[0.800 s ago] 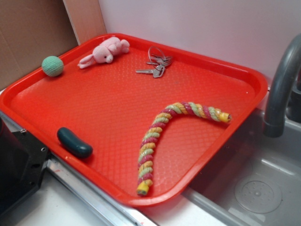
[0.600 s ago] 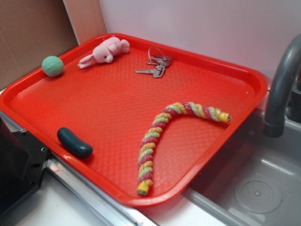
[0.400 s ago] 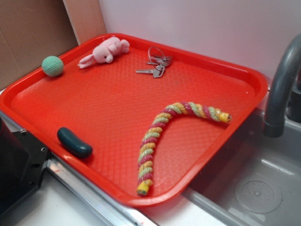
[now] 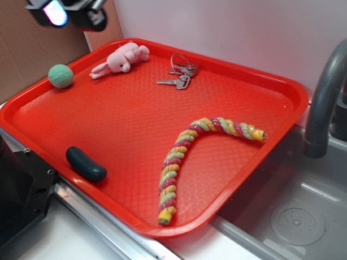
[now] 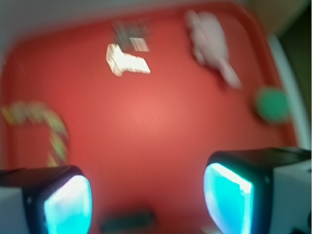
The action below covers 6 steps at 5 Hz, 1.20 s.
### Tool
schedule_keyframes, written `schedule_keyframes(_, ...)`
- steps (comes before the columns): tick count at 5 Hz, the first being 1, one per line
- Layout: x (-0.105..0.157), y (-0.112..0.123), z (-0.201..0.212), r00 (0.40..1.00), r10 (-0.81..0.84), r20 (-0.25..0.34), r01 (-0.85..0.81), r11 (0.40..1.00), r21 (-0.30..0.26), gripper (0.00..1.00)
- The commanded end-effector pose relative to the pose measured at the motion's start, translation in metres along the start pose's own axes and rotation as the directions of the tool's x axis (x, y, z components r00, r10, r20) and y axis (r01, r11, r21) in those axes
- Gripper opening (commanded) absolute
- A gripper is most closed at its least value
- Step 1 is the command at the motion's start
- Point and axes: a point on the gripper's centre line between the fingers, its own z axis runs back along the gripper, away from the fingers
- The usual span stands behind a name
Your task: Grab the silver keys.
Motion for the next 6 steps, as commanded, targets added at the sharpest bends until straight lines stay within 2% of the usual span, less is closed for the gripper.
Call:
schedule_keyframes(1,0.047,0.014,-0.037,0.991,0.125,0.042,-0.122,0.990,-0.068,1.00)
schedule_keyframes(3,0.047,0.014,-0.037,0.991,0.125,0.042,-0.122,0.990,-0.068,1.00)
schedule_keyframes(5,0.082,-0.037,-0.118,0.994,0.107,-0.018,-0.108,0.994,-0.025,1.00)
schedule_keyframes(6,0.080,-0.043,-0.136,0.993,0.098,-0.066,-0.099,0.995,-0.009,1.00)
